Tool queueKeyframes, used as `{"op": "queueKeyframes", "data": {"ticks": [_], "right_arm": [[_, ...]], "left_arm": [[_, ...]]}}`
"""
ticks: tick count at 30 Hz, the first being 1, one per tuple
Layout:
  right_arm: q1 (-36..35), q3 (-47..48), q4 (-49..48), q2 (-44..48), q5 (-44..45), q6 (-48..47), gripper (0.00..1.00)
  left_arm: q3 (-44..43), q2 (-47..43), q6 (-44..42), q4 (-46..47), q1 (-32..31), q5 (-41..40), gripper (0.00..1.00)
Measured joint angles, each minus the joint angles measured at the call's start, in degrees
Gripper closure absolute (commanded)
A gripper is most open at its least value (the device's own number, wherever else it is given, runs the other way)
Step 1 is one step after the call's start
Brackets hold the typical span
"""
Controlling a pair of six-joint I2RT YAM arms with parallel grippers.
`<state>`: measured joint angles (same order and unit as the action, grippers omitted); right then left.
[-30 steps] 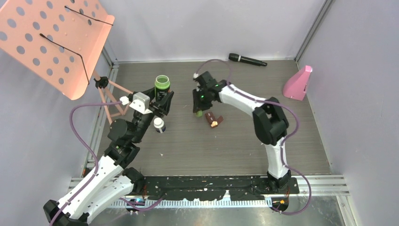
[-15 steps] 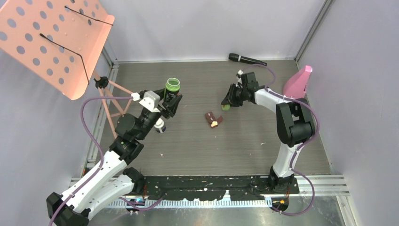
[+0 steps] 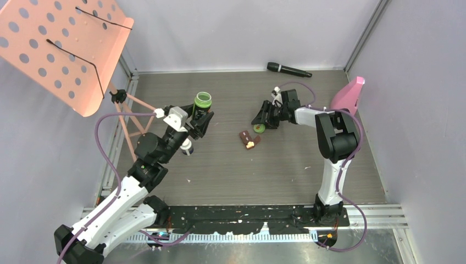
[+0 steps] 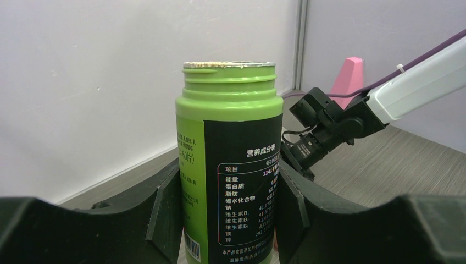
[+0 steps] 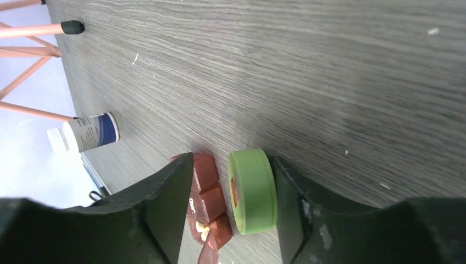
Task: Sort the pills into containers
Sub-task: Place the lid of the pill bottle at the center of the board.
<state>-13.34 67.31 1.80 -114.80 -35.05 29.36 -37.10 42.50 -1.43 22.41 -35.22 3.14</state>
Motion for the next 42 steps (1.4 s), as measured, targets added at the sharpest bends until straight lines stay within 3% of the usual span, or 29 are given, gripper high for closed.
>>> {"op": "queueKeyframes", "data": {"ticks": [6,11,20,29,34,39,42], "right_arm": [[-0.07,3.89,5.01,0.55,4.61,-3.78,0.10],[-0.20,5.27,12.17,3.28,15.52,-8.22,0.04],[-7.67,9.11,23.63,4.37,30.80,-15.50,0.04],[-15.72,16.59,29.24,2.25,41.99,-14.56,0.05],[-16.55,19.80,31.34,-1.29,46.53,-14.23,0.18],[-16.55,19.80,33.83,-3.02,47.87,-13.84,0.23],[-16.44,19.80,34.27,-3.72,47.87,-13.33,0.31]], "left_arm": [[0.00,-0.11,-0.13,-0.48,0.00,-0.04,1.00],[0.00,-0.11,-0.11,-0.46,0.00,-0.02,1.00],[0.17,3.02,0.35,0.07,0.00,2.08,1.00],[1.90,3.85,0.98,0.00,0.00,2.82,1.00],[2.10,3.82,0.98,0.04,0.00,3.19,1.00],[2.82,3.76,0.98,-0.02,0.00,3.58,1.00],[2.89,3.76,0.98,0.00,0.00,3.61,1.00]]}}
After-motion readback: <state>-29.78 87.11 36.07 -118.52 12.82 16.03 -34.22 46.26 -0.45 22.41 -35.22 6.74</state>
